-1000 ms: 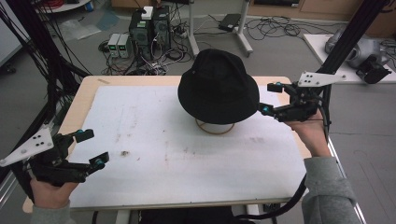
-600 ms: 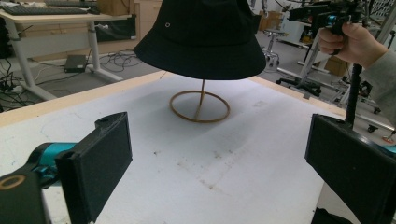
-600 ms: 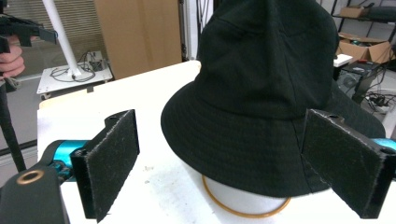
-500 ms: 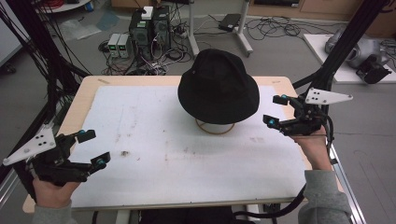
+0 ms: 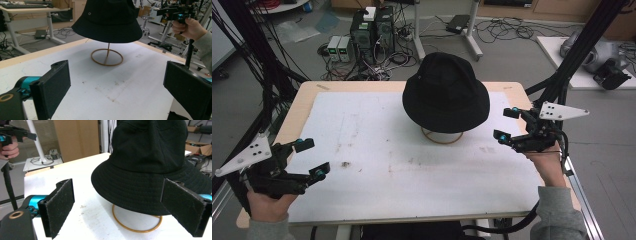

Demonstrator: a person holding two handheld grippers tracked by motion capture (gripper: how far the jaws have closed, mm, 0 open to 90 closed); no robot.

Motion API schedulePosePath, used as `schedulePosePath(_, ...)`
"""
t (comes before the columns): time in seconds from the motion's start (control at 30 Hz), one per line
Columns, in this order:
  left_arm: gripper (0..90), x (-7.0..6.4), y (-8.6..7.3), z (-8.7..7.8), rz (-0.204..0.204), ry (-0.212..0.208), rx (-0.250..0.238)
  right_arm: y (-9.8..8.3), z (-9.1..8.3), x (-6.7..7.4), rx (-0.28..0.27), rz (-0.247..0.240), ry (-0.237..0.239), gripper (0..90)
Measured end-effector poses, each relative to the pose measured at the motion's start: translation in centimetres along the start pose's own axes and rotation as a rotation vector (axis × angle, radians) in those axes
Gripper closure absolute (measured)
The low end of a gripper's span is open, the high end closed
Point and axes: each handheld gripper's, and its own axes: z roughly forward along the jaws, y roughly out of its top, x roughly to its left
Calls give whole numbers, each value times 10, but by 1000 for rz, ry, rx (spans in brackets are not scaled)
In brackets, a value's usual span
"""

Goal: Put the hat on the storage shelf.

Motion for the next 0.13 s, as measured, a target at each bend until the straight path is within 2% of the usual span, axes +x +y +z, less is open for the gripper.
schedulePosePath(0.13,75,0,-1,1,-2,0,5,0,0,0,-3,-4,1,112)
